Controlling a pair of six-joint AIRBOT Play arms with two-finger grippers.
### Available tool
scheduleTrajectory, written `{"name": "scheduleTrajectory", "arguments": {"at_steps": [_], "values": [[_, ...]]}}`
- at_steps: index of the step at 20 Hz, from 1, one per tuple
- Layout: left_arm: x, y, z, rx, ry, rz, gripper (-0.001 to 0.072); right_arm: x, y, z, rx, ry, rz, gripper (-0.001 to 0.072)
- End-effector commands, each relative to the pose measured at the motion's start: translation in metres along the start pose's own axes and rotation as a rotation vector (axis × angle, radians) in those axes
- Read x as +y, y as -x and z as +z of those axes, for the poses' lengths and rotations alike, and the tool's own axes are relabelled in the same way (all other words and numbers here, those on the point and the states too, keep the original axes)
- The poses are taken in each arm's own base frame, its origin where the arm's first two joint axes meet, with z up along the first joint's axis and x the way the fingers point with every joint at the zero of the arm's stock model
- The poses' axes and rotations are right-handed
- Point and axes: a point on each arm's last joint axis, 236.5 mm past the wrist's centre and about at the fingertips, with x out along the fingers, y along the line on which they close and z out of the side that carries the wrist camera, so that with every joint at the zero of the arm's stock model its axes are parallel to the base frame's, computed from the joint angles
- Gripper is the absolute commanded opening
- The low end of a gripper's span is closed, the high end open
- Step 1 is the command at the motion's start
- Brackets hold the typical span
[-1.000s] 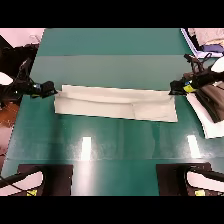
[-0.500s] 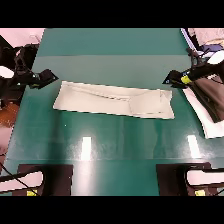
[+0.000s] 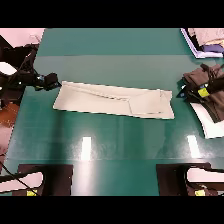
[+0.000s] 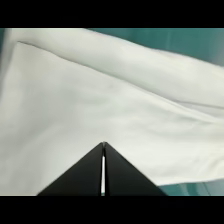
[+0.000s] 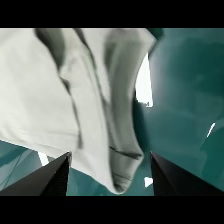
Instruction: Fold the shirts.
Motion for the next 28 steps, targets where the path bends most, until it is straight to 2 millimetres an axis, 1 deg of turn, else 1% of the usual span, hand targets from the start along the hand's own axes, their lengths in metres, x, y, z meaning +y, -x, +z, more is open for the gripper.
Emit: {"name": "scheduleTrajectory", "arguments": {"at_steps": [1,4,7,9,11,14,15,17,18,19,20,22,24,25,27,28], "values": [[-0.035,-0.013,-0.020,0.060,-0.083,-0.038,0.0028,-0.019,-0.019,-0.017,-0.021,-0.043,0.065,0.0582],[-0.066,-0.025,-0.033,0.081,-0.154,-0.064,0.0027,-0.008,-0.042,-0.015,-0.034,-0.077,0.219,0.0581],[-0.087,-0.031,-0.044,0.102,-0.196,-0.085,0.0028,0.010,-0.064,-0.009,-0.031,-0.072,0.335,0.0581],[-0.095,-0.034,-0.051,0.118,-0.208,-0.092,0.0028,0.024,-0.078,-0.005,-0.022,-0.060,0.375,0.0580],[-0.097,-0.034,-0.053,0.124,-0.213,-0.095,0.0028,0.034,-0.089,-0.004,-0.017,-0.049,0.384,0.0579],[-0.096,-0.035,-0.053,0.124,-0.212,-0.092,0.0028,0.046,-0.096,-0.004,-0.012,-0.026,0.393,0.0565],[-0.096,-0.035,-0.053,0.124,-0.212,-0.092,0.0028,0.050,-0.098,-0.006,-0.005,-0.012,0.393,0.0478],[-0.096,-0.036,-0.054,0.126,-0.211,-0.090,0.0028,0.055,-0.100,-0.009,0.004,0.014,0.393,0.0340],[-0.096,-0.036,-0.054,0.126,-0.211,-0.091,0.0028,0.059,-0.102,-0.011,0.008,0.033,0.394,0.0233],[-0.096,-0.035,-0.054,0.128,-0.208,-0.091,0.0028,0.060,-0.103,-0.012,0.010,0.053,0.395,0.0110],[-0.096,-0.035,-0.055,0.133,-0.202,-0.091,0.0027,0.062,-0.101,-0.015,0.014,0.081,0.404,0.0015],[-0.096,-0.036,-0.061,0.156,-0.184,-0.093,0.0027,0.066,-0.091,-0.014,-0.002,0.099,0.405,0.0014],[-0.106,-0.043,-0.069,0.177,-0.210,-0.099,0.0026,0.073,-0.063,-0.005,-0.065,0.113,0.397,0.0012],[-0.116,-0.048,-0.073,0.184,-0.233,-0.108,0.0026,0.082,-0.045,-0.002,-0.085,0.118,0.404,0.0012],[-0.144,-0.065,-0.079,0.200,-0.290,-0.135,0.0026,0.107,-0.005,0.000,-0.100,0.171,0.429,0.0011],[-0.161,-0.075,-0.080,0.205,-0.322,-0.152,0.0026,0.123,0.013,-0.001,-0.099,0.203,0.438,0.0011]]}}
